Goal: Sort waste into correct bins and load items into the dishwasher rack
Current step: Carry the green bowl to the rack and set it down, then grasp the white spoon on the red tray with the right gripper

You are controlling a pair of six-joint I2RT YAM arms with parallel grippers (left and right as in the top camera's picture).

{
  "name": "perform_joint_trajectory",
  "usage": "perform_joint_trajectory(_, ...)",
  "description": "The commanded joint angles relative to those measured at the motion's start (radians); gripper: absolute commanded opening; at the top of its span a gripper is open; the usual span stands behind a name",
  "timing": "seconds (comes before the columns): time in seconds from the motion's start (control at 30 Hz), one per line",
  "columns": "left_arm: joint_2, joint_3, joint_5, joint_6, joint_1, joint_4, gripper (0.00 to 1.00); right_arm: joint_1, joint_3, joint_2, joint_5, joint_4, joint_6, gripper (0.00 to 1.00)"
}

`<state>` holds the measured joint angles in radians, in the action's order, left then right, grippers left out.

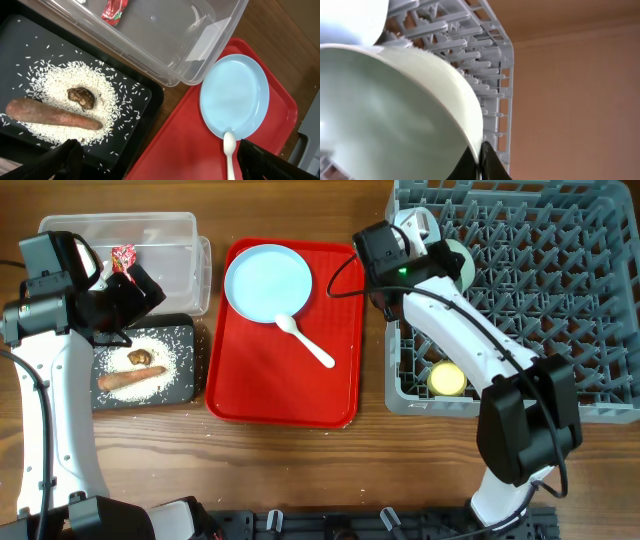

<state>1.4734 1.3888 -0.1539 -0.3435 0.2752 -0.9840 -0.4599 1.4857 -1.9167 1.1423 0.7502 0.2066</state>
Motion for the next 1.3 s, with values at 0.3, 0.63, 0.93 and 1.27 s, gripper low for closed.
perform_joint_trajectory(0.3,-0.009,0.006,-0.005,-0.009,0.002,0.003,1.00,-0.156,-0.002,-0.019,-0.125,0.013,0.003,0.92)
perform_joint_trajectory(0.63,-0.009,0.006,-0.005,-0.009,0.002,0.003,1.00,-0.159,0.097,0.085,-0.551,-0.058,-0.128,1.00)
perform_joint_trajectory(0.93,-0.009,0.006,-0.005,-0.009,0.002,0.003,1.00,-0.158,0.067,0.098,-1.489,-0.229,-0.110,0.89)
perform_joint_trajectory(1.27,-0.009,0.006,-0.005,-0.009,0.002,0.003,1.00,-0.158,0.059,-0.175,-1.480,-0.158,-0.131,0.68)
